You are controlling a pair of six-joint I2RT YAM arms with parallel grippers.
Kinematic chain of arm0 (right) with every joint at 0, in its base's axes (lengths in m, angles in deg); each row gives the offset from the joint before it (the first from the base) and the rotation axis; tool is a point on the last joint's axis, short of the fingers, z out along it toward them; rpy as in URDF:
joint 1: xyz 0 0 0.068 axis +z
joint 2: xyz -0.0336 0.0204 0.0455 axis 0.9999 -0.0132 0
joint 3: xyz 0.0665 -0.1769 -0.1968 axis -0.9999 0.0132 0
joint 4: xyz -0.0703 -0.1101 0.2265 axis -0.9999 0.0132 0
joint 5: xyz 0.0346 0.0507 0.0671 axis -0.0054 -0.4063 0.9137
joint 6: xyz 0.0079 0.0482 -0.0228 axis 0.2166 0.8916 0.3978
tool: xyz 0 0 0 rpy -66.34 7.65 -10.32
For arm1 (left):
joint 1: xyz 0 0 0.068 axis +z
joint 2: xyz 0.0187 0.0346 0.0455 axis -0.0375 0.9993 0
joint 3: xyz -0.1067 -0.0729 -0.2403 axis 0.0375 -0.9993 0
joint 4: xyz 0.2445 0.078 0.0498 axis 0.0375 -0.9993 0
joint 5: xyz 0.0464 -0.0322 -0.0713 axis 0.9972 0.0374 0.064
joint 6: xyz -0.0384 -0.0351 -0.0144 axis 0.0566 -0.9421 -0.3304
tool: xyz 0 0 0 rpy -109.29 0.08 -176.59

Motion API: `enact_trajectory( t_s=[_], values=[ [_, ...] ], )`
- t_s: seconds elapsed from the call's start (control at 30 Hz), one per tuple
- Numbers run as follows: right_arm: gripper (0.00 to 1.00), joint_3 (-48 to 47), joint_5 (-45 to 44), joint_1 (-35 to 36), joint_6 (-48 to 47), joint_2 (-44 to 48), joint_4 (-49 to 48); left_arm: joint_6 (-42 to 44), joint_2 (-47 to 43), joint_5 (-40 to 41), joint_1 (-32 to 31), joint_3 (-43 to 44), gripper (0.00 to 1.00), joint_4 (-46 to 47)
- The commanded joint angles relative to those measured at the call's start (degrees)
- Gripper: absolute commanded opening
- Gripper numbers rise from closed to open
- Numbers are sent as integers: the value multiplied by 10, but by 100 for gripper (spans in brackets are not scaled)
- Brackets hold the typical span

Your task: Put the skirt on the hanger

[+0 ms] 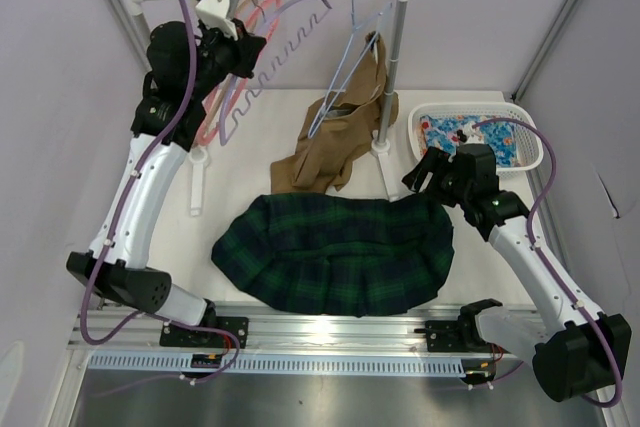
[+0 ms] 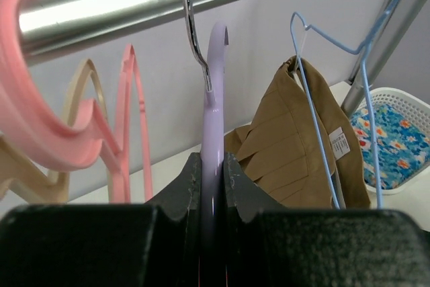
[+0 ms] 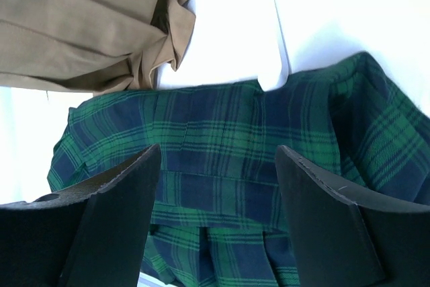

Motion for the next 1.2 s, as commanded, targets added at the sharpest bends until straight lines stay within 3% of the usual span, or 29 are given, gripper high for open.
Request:
enact_trajectory(
  t_s=[0.0, 0.27, 0.53, 0.77, 0.97, 1.17],
  values=[
    [75, -4, 5, -3, -13, 3, -9, 13, -44, -7, -10, -14, 0, 10],
    [74, -19, 14, -3, -9, -16, -13, 24, 1, -22, -11, 24, 0, 12],
    [74, -14, 7, -5, -18, -20, -9, 21, 121, -28, -2, 197, 0, -31],
    [74, -12, 5, -9, -28, -17, -8, -25, 214, -71, 32, 286, 0, -26],
    [75, -9, 6, -15, -32, -5, -5, -54, 247, -135, 57, 283, 0, 15],
    [74, 3, 7, -15, -29, 2, -8, -58, 219, -148, 56, 268, 0, 14]
  ],
)
